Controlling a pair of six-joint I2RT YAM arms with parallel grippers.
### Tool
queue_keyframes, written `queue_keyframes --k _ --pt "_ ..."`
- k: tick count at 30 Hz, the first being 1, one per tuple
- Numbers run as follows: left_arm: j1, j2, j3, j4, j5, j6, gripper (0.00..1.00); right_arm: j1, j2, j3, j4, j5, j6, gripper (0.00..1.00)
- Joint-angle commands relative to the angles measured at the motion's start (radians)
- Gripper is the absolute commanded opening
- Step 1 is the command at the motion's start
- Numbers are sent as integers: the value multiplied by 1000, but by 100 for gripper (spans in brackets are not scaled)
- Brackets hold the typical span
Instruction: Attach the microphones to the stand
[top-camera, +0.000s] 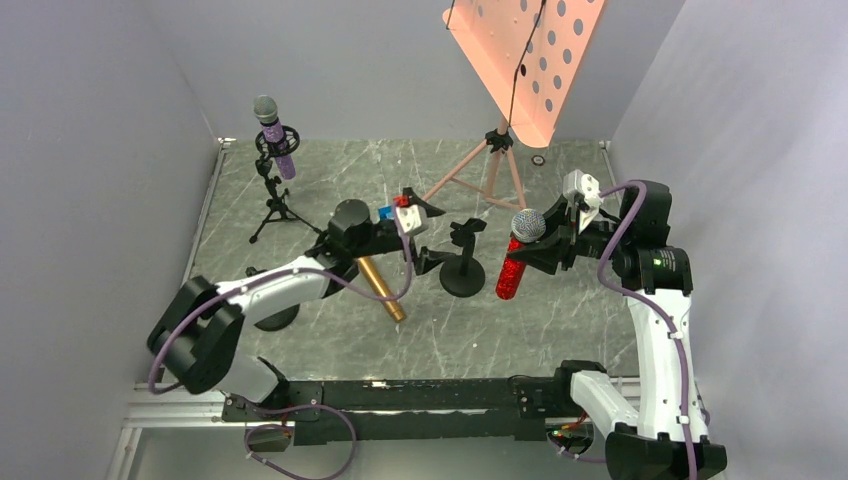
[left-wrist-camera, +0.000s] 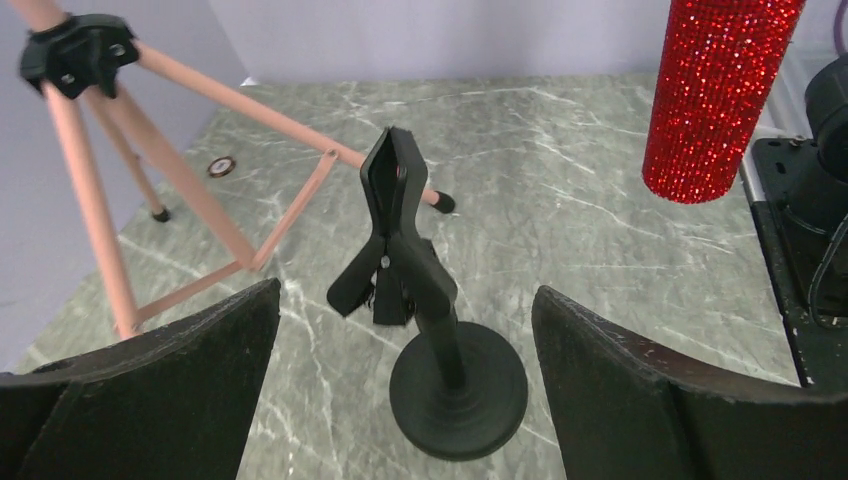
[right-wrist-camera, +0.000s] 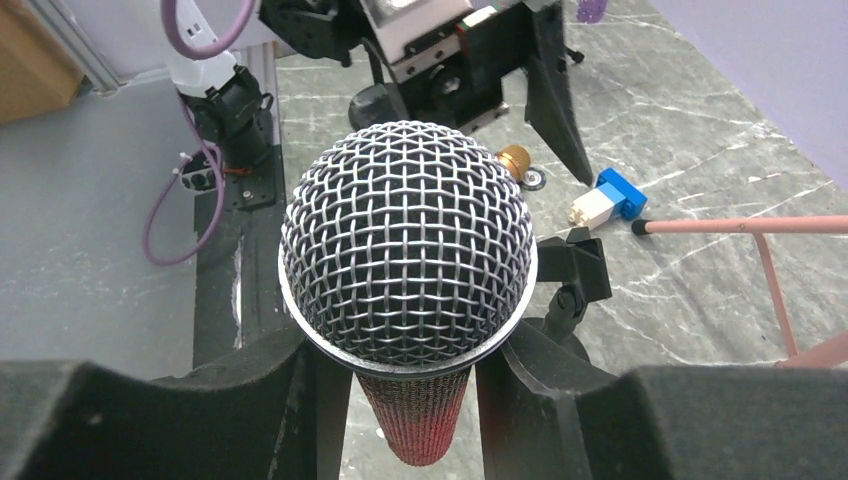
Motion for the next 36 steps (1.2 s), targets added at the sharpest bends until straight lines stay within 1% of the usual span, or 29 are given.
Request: queue_keyframes --k 1,4,5,6,8,11,12,16,18,22,25,30,36 --pt "0 94 146 -9 164 -3 99 -9 -12 -2 19 -35 -36 5" --pt "1 166 230 -59 190 -34 99 -18 -8 -3 20 -49 -35 5" --pt "1 191 259 -90 197 -40 95 -20 -7 -2 21 -51 -33 5" --pt "0 215 290 -126 198 -48 89 -23 -8 -3 23 -55 -31 5" --pt "1 259 356 -237 205 -47 72 -27 -7 -4 21 -60 -30 5" --pt "-2 293 413 -318 196 -39 62 -31 -6 -10 27 -67 -24 5" --pt "-2 292 414 -329 188 -32 60 -33 -6 -13 33 -70 -19 5" --pt "-11 273 423 -391 140 19 45 -43 -2 -16 47 -86 -4 5" --pt "-18 263 441 -447 112 56 30 -48 -1 -18 51 -92 1 5" --pt "-18 215 459 -520 103 80 7 -55 -2 -28 66 -96 13 5" --pt "-19 159 471 -589 86 77 0 -56 -3 -24 65 -99 19 5" --pt "-20 92 474 -729 59 121 0 -59 -2 -31 81 -110 31 6" --pt "-19 15 523 -851 70 114 0 -61 -4 -31 85 -114 37 6"
